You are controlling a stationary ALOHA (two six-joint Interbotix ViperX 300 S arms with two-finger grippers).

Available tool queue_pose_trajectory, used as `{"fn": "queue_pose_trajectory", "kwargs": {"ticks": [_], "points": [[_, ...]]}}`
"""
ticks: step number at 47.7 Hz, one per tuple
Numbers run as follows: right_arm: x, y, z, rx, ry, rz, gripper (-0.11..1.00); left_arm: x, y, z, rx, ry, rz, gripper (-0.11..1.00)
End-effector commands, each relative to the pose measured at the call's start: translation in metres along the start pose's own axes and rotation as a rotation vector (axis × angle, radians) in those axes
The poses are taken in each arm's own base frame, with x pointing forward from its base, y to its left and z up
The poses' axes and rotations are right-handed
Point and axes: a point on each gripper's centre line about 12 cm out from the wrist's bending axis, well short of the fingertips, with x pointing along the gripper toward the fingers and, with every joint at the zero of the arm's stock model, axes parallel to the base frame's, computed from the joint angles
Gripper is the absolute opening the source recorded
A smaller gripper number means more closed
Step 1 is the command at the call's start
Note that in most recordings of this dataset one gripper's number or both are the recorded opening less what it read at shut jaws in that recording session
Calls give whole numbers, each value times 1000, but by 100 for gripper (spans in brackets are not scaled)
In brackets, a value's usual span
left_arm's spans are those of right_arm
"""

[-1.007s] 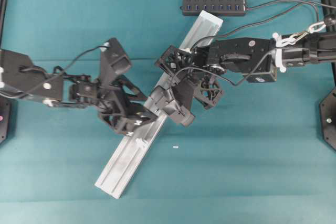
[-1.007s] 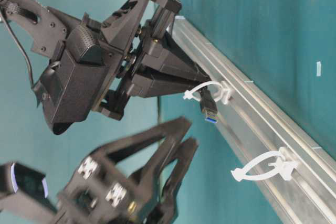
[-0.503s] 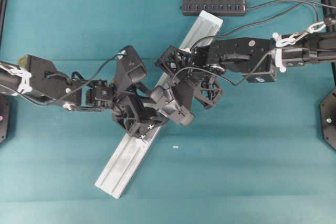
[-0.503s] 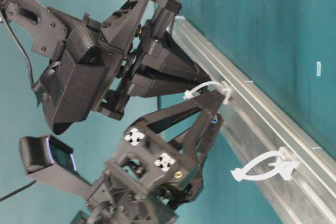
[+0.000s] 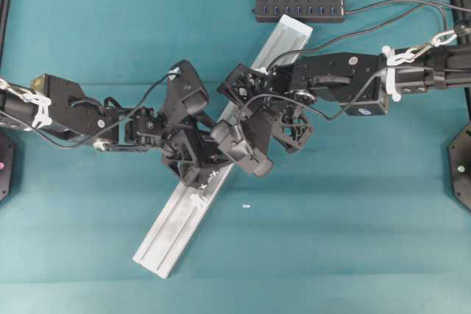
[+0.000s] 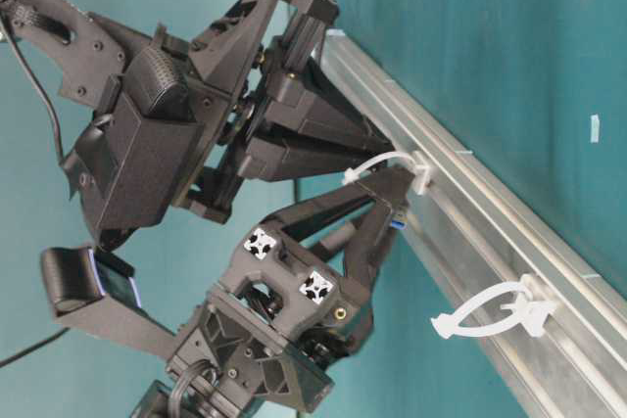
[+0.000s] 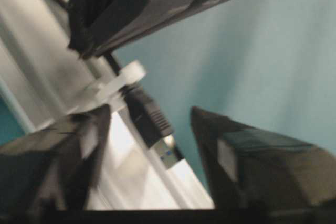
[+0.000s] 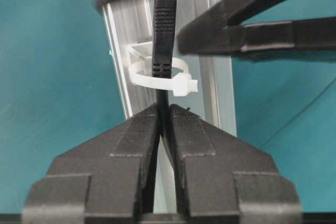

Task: Pass the USB cable through three rings with both arms.
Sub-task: 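Reach the left gripper to the plug beyond the second ring, then grasp the plug with the left gripper and pull it through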

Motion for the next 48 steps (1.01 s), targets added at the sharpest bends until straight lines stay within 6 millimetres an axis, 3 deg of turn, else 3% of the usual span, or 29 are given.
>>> {"fn": "queue_pose_trajectory", "kwargs": {"ticks": [1,7,13,20,39,48], "points": [[2,-1,0,21,1,5,12,1,-5,7,11,-24,-17,56],[2,0,-1,21,3,10,12,0,-6,4,15,-8,-14,33],[2,1,1,18,0,7,12,0,-4,0,16,35,9,30],[2,-1,3,13,-3,-2,12,0,-3,-2,14,49,16,15],[2,0,-1,14,3,3,11,1,-5,2,13,43,14,14],[2,-1,-4,27,10,12,26,2,-7,5,11,33,9,14]]}}
